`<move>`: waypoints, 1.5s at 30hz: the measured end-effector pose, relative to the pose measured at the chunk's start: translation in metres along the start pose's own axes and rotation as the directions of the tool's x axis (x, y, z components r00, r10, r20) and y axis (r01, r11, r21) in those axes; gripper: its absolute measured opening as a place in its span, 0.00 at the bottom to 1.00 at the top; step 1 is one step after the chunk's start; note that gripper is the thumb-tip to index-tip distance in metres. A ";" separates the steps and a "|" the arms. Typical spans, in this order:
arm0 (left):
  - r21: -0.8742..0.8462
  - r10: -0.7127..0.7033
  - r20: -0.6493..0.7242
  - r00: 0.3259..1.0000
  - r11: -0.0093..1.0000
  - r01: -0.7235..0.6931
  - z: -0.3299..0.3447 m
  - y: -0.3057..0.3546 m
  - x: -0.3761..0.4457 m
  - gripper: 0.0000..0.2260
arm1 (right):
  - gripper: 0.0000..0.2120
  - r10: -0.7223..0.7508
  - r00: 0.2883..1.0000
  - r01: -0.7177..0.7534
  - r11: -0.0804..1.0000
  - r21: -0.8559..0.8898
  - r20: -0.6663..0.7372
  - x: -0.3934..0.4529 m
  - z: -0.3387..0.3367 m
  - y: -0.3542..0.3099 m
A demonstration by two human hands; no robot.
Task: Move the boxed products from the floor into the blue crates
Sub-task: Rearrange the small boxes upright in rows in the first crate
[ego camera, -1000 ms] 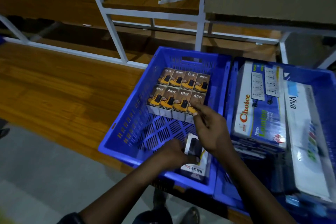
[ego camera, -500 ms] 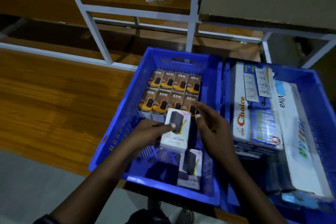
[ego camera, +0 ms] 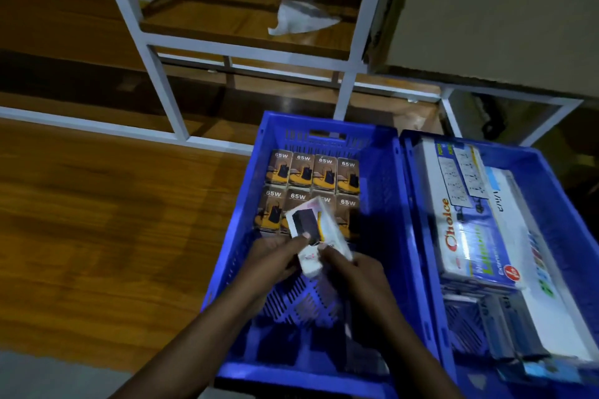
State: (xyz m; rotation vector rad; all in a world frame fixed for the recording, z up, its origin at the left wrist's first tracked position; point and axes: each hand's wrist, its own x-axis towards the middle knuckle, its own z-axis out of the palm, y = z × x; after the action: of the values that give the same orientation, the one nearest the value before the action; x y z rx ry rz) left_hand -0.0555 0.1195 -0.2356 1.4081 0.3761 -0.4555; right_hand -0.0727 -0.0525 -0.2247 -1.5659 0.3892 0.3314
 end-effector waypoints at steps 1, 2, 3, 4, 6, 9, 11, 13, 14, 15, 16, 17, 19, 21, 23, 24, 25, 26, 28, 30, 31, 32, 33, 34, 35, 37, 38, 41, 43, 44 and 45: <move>0.073 0.071 -0.035 0.997 0.995 -0.069 -0.002 -0.001 0.002 0.14 | 0.14 -0.054 0.998 0.053 0.997 -0.050 -0.027 0.000 -0.004 -0.001; 0.185 0.177 -0.059 0.983 0.969 -0.163 -0.004 -0.002 0.005 0.17 | 0.12 -0.101 0.994 0.094 0.985 -0.144 -0.043 0.001 -0.010 0.000; 0.293 0.264 -0.070 0.962 0.927 -0.233 -0.005 0.000 0.007 0.22 | 0.11 -0.130 0.990 0.115 0.965 -0.236 -0.048 0.002 -0.016 0.001; 0.371 0.318 -0.082 0.944 0.889 -0.268 -0.008 0.002 0.008 0.30 | 0.12 -0.152 0.987 0.131 0.942 -0.308 -0.045 0.001 -0.019 0.002; 0.398 0.339 -0.088 0.937 0.874 -0.279 -0.013 0.011 0.008 0.42 | 0.19 -0.207 0.978 0.186 0.906 -0.379 -0.014 -0.005 -0.018 0.002; 0.278 0.159 -0.047 0.986 0.950 -0.140 -0.021 0.023 0.011 0.41 | 0.30 -0.422 0.900 0.421 0.783 -0.458 0.107 -0.011 -0.014 -0.001; 0.286 0.062 0.009 0.998 0.956 -0.062 -0.023 0.025 0.009 0.35 | 0.34 -0.504 0.843 0.525 0.698 -0.487 0.187 -0.011 -0.012 -0.003; 0.303 0.022 0.066 0.998 0.952 -0.041 -0.022 0.024 0.005 0.26 | 0.37 -0.508 0.831 0.549 0.689 -0.472 0.225 -0.011 -0.013 -0.004; 0.298 0.003 0.094 0.996 0.954 -0.031 -0.021 0.024 0.004 0.23 | 0.38 -0.510 0.827 0.559 0.699 -0.447 0.237 -0.012 -0.014 -0.005; 0.289 -0.023 0.120 0.993 0.957 -0.013 -0.020 0.025 0.002 0.21 | 0.38 -0.517 0.821 0.570 0.706 -0.422 0.243 -0.013 -0.016 -0.006; 0.278 -0.053 0.141 0.989 0.960 0.012 -0.019 0.025 0.001 0.21 | 0.38 -0.523 0.817 0.575 0.714 -0.399 0.241 -0.014 -0.018 -0.006; 0.265 -0.080 0.149 0.986 0.964 0.038 -0.019 0.027 0.000 0.21 | 0.37 -0.524 0.821 0.570 0.727 -0.382 0.228 -0.014 -0.019 -0.006; 0.224 -0.098 0.147 0.984 0.972 0.064 -0.021 0.029 0.002 0.24 | 0.36 -0.516 0.839 0.538 0.746 -0.391 0.169 -0.012 -0.019 -0.003; 0.175 -0.054 0.134 0.990 0.984 0.030 -0.022 0.028 0.004 0.24 | 0.35 -0.500 0.865 0.466 0.775 -0.427 0.037 -0.007 -0.018 0.001; 0.147 0.016 0.107 0.994 0.989 -0.032 -0.021 0.023 0.007 0.23 | 0.28 -0.408 0.908 0.339 0.849 -0.405 -0.096 0.000 -0.022 0.002; 0.147 0.051 0.090 0.995 0.987 -0.064 -0.021 0.020 0.008 0.23 | 0.22 -0.321 0.939 0.261 0.899 -0.351 -0.124 0.002 -0.025 -0.001; 0.163 0.082 0.069 0.994 0.982 -0.092 -0.022 0.017 0.010 0.25 | 0.14 -0.223 0.967 0.183 0.944 -0.275 -0.123 0.003 -0.029 -0.004; 0.193 0.110 0.049 0.993 0.974 -0.118 -0.023 0.015 0.011 0.26 | 0.09 -0.117 0.988 0.100 0.982 -0.159 -0.102 0.003 -0.030 -0.009; 0.322 0.194 0.012 0.981 0.928 -0.188 -0.023 0.011 0.008 0.29 | 0.10 0.078 0.997 -0.074 0.987 0.144 -0.022 0.000 -0.027 -0.016; 0.481 0.322 0.032 0.946 0.825 -0.297 -0.022 0.008 0.002 0.33 | 0.12 0.142 0.990 -0.140 0.956 0.258 0.010 -0.003 -0.022 -0.020; 0.545 0.379 0.068 0.923 0.761 -0.352 -0.020 0.006 -0.001 0.34 | 0.12 0.132 0.991 -0.131 0.967 0.219 0.006 -0.002 -0.021 -0.019; 0.581 0.419 0.109 0.901 0.709 -0.400 -0.017 0.005 -0.004 0.35 | 0.11 0.118 0.993 -0.115 0.980 0.160 -0.007 0.000 -0.020 -0.019; 0.605 0.436 0.142 0.889 0.673 -0.427 -0.016 0.005 -0.006 0.36 | 0.11 0.098 0.995 -0.095 0.990 0.106 -0.019 0.001 -0.021 -0.019; 0.619 0.445 0.157 0.881 0.651 -0.439 -0.015 0.005 -0.008 0.36 | 0.10 0.084 0.996 -0.082 0.994 0.071 -0.032 0.002 -0.021 -0.019; 0.623 0.435 0.158 0.886 0.652 -0.431 -0.014 0.006 -0.009 0.37 | 0.10 0.060 0.997 -0.058 0.997 0.044 -0.048 0.003 -0.023 -0.018; 0.586 0.388 0.152 0.909 0.706 -0.399 -0.013 0.012 -0.013 0.39 | 0.10 -0.007 0.998 0.008 1.000 0.021 -0.064 0.006 -0.027 -0.015; 0.564 0.360 0.152 0.921 0.733 -0.380 -0.014 0.016 -0.013 0.38 | 0.10 -0.034 0.998 0.035 0.999 0.021 -0.046 0.006 -0.027 -0.014; 0.493 0.241 0.240 0.940 0.804 -0.332 -0.017 0.021 -0.009 0.24 | 0.14 -0.096 0.995 0.095 0.994 0.056 0.019 0.006 -0.026 -0.013; 0.488 0.174 0.296 0.939 0.817 -0.305 -0.020 0.019 -0.005 0.21 | 0.18 -0.130 0.991 0.131 0.988 0.079 -0.010 0.007 -0.026 -0.013; 0.504 0.159 0.314 0.936 0.808 -0.306 -0.020 0.018 -0.004 0.20 | 0.17 -0.137 0.990 0.140 0.985 0.097 -0.032 0.007 -0.026 -0.014; 0.526 0.157 0.319 0.935 0.791 -0.312 -0.020 0.017 -0.003 0.20 | 0.15 -0.136 0.990 0.140 0.983 0.116 -0.044 0.005 -0.025 -0.017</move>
State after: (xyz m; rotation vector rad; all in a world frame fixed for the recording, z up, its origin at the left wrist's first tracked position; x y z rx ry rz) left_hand -0.0496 0.1416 -0.2224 1.9229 -0.1804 -0.5644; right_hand -0.0613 -0.0773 -0.2114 -1.4745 0.3203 0.1694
